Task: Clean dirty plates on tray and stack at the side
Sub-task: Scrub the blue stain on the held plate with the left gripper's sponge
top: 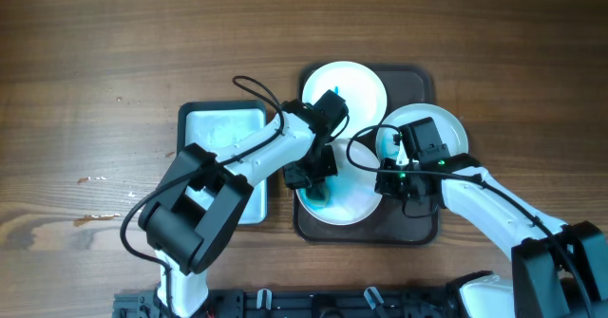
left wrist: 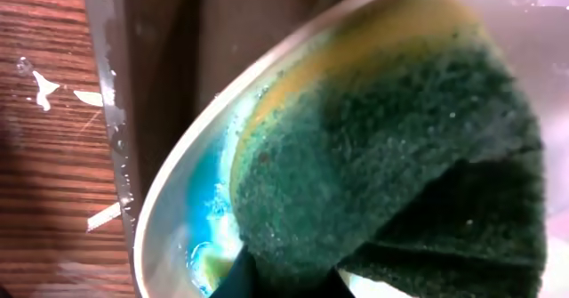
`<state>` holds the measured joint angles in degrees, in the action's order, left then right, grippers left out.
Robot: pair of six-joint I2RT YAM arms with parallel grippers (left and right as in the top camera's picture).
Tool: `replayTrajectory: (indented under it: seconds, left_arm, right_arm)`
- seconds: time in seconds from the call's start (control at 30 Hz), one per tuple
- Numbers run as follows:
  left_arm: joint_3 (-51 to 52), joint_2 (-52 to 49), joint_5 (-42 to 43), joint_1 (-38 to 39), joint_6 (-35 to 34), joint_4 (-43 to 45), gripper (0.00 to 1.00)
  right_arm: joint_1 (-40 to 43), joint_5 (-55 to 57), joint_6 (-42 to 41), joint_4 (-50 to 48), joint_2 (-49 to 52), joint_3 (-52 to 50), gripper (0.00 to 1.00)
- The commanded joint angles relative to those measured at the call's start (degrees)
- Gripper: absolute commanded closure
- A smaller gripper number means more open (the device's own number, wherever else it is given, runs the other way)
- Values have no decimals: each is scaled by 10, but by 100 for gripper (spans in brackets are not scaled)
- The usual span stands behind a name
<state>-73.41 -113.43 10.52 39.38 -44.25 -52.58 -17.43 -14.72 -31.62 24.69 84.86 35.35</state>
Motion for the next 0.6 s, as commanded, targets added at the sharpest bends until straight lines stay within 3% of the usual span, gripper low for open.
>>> replayTrajectory:
  seconds: [0.0,0.1,0.17,0.57]
  left_arm:
    - [17,-24,-35,-15,7,42,96]
    - [18,-26,119,-3,31,141,96]
    - [18,-28,151,10,31,176,96]
    - [18,-37,198,79,14,214,96]
  right_arm:
    - [4,75,0,2,17,-7,96]
    - [4,75,0,2,17,-7,96]
    - [4,75,0,4,17,-7,96]
    - [4,75,2,8,17,-7,96]
